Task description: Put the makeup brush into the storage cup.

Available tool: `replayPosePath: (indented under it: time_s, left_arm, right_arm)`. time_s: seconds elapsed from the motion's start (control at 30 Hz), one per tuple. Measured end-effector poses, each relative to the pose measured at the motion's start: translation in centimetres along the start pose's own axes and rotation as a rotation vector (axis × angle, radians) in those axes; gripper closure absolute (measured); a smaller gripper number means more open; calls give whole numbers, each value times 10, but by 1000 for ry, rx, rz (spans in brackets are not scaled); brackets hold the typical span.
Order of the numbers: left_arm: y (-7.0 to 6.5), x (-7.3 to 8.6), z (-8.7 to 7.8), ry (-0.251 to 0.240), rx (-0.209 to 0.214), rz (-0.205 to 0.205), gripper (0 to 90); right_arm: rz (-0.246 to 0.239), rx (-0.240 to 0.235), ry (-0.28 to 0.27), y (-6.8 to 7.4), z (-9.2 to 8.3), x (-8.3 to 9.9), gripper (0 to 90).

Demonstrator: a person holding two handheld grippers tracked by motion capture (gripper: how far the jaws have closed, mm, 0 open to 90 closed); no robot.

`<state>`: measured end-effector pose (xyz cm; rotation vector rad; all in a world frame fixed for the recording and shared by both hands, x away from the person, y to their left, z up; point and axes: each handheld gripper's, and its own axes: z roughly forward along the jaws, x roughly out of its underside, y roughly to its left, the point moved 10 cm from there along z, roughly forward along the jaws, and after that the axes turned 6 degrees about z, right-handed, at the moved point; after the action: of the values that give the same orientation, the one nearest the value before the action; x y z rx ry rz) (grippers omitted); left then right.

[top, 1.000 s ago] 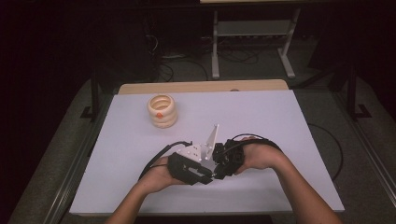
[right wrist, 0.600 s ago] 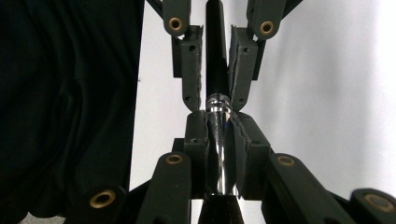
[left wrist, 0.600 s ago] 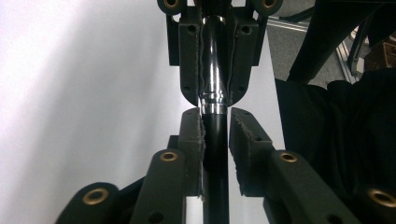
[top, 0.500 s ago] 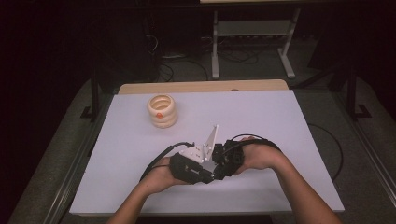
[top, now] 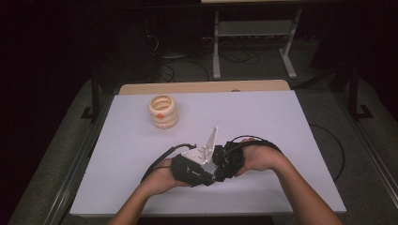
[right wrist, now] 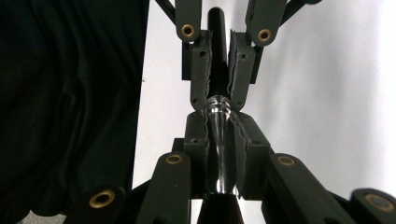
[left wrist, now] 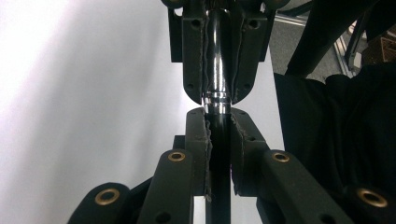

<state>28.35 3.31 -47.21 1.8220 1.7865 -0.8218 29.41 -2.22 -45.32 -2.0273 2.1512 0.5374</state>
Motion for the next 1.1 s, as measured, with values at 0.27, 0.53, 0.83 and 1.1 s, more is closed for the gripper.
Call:
replayPosePath:
  time_s: [0.27,0.53,0.83,1.1]
  left_arm:
    - [0,0,1,-5,-6,-5,797]
    - [3,-1,-3,-14,-23,-8,798]
    - [5,1,-6,-39,-26,-33,798]
    - [12,4,-13,-72,-59,-71,797]
  right_arm:
    - [-12,-14,3,1,-1,0,763]
    - [21,-16,-65,0,-13,-2,613]
    - [100,21,-253,-7,-36,-6,271]
    - [172,118,-437,-22,-41,-3,119]
